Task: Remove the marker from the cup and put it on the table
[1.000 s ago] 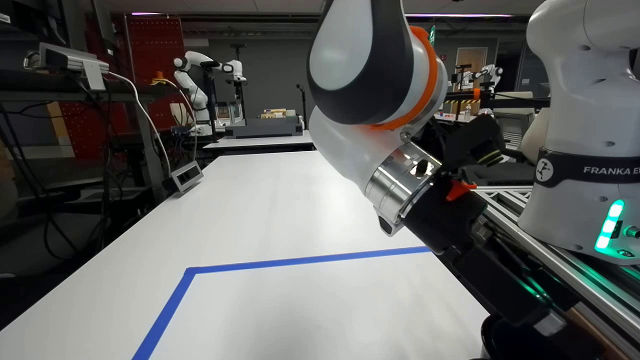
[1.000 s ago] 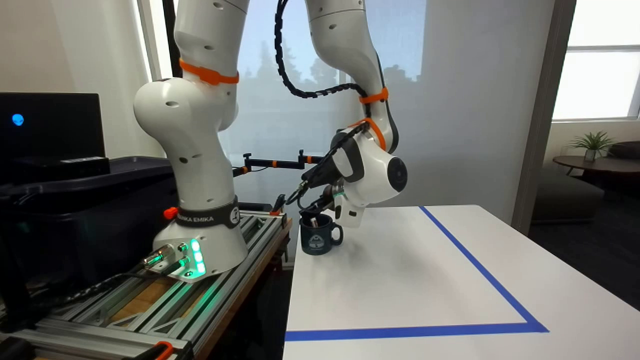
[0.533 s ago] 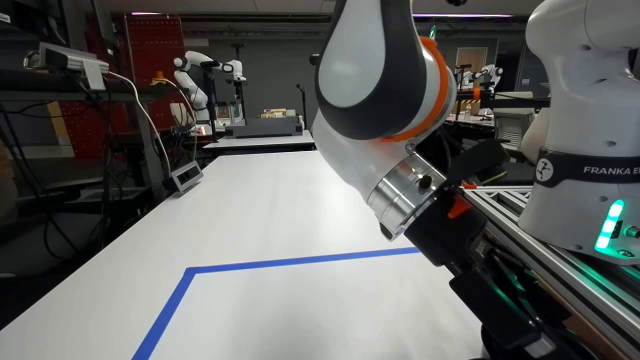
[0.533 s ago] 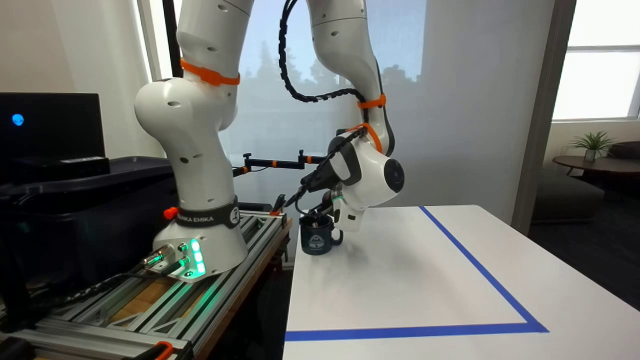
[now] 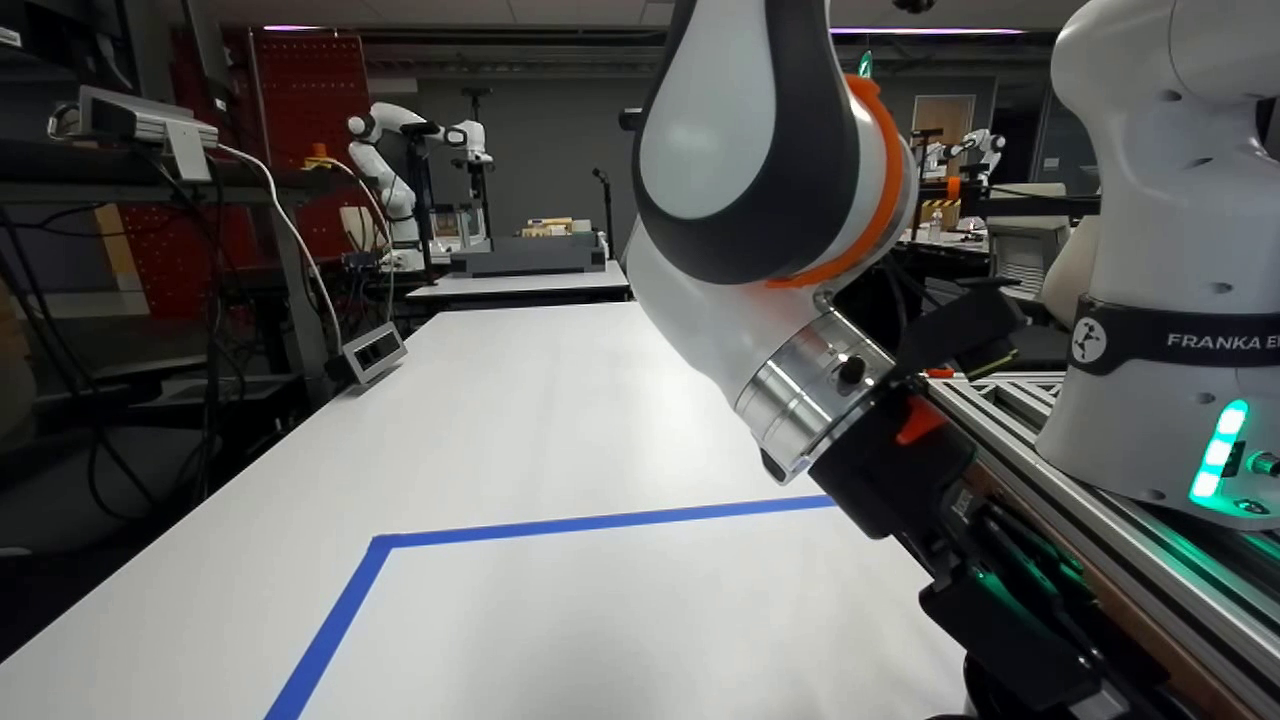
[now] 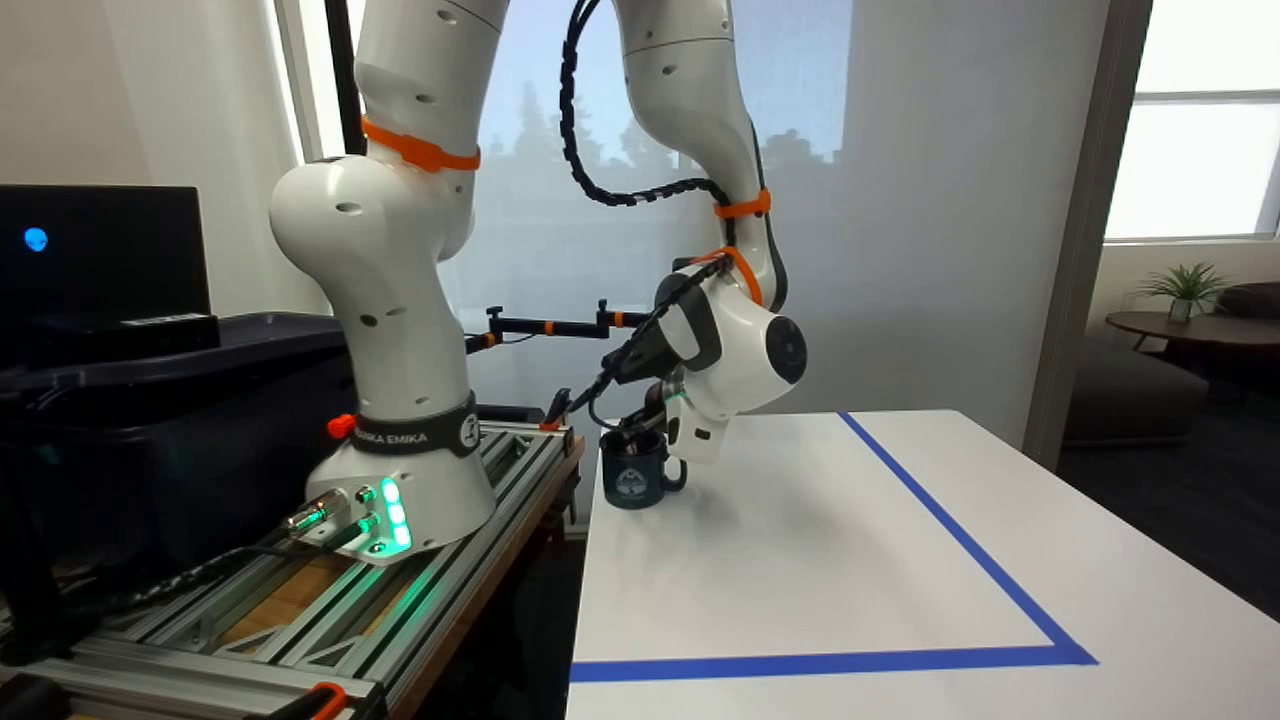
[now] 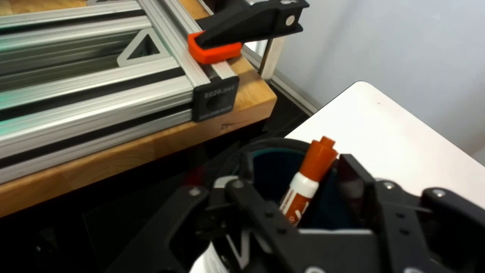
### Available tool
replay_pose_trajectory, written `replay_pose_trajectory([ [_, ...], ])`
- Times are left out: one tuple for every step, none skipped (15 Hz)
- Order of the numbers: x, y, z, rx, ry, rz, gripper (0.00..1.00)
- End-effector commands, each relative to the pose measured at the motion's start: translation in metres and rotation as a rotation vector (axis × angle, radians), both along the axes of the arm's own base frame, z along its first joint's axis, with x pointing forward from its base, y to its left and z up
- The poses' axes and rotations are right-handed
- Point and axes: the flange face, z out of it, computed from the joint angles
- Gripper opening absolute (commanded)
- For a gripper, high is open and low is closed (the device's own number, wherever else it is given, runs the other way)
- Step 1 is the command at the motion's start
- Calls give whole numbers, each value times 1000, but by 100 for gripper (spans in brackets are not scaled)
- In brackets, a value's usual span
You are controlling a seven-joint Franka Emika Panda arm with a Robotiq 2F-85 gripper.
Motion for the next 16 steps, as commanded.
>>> replay_pose_trajectory([
  [-3,5,-1,-14,-18,-17,62],
  [-3,5,-1,-15,-21,-17,65],
  [-3,5,-1,-19,-23,-17,67],
  [-2,5,-1,-20,-26,-17,68],
  [-2,5,-2,-22,-32,-16,69],
  [-1,5,-2,-25,-40,-16,68],
  [1,5,-4,-28,-46,-16,67],
  [1,6,-5,-27,-49,-15,65],
  [2,6,-6,-32,-55,-16,63],
  [2,6,-7,-34,-58,-17,62],
  [2,6,-8,-37,-63,-20,59],
  [2,7,-8,-38,-63,-23,58],
  [2,7,-8,-39,-66,-26,54],
  [3,8,-8,-39,-68,-27,56],
  [3,8,-8,-41,-73,-29,54],
  [4,9,-9,-44,-78,-31,54],
])
